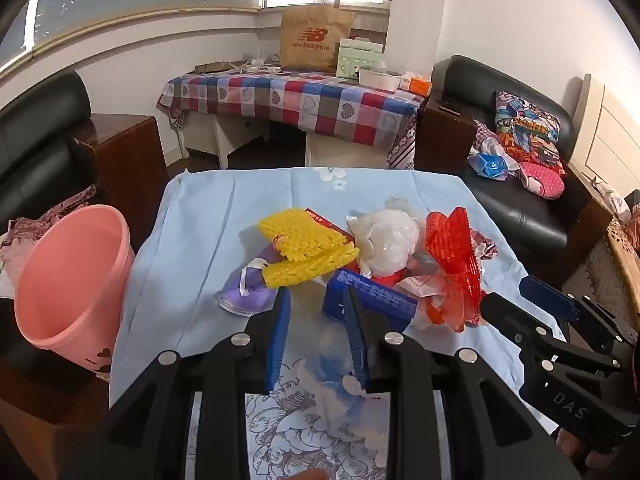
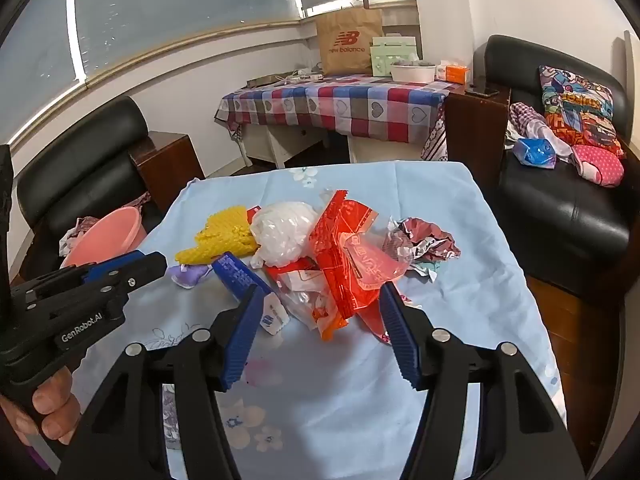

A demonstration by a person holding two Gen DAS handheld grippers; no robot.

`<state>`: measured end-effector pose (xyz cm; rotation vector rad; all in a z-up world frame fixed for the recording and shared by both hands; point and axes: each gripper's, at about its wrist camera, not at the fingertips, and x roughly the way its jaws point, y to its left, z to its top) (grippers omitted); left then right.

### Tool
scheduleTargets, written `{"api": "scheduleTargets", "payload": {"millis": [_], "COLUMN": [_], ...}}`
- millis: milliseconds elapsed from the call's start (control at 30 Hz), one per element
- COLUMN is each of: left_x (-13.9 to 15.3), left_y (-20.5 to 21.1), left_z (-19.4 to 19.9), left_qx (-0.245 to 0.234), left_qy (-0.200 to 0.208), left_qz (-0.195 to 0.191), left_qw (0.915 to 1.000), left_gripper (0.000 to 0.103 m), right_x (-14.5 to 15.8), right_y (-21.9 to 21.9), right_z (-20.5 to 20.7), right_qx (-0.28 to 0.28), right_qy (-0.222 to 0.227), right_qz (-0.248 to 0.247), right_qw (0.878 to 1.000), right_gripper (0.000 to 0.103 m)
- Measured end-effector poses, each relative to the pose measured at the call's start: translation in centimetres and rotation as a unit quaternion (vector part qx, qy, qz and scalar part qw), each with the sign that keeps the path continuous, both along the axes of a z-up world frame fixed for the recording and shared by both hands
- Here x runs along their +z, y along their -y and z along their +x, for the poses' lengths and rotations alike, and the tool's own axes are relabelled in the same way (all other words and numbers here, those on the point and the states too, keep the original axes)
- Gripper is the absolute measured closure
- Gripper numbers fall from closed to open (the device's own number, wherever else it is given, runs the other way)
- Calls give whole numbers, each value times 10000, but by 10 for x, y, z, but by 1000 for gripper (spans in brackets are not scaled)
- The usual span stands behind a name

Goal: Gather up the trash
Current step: 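Move both tools toward the trash pile on the tablecloth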

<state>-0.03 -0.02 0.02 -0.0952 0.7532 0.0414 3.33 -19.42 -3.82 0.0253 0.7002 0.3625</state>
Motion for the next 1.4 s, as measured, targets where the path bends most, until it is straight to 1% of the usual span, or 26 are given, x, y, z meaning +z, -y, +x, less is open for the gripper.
{"api": "scheduleTargets", "payload": {"millis": [33,467,567,967,1100,1400], "left_x": [0,-1,0,-6,-5,-6], "left_y": [0,1,0,-15,-6,-4], "left_z": [0,1,0,3,3,4], "left_qx": [5,5,16,25,71,144], "left_qy": [0,-15,-11,-40,-75,-120], "left_qz": [13,18,15,13,75,125], "left_qw": [10000,10000,10000,10000,9999,9997], "left_gripper": [76,76,76,76,76,76], "right_x": [0,3,-1,-7,-8,-10], "right_y": [0,0,-5,-6,-7,-7], "right_z": [1,2,4,4,3,5], "right_qx": [2,3,8,23,27,32], "right_qy": [-50,-22,-26,-51,-63,-74], "right_qz": [20,30,-4,-3,0,8], "right_qw": [10000,10000,10000,10000,10000,10000], "right_gripper": [42,42,42,42,42,42]}}
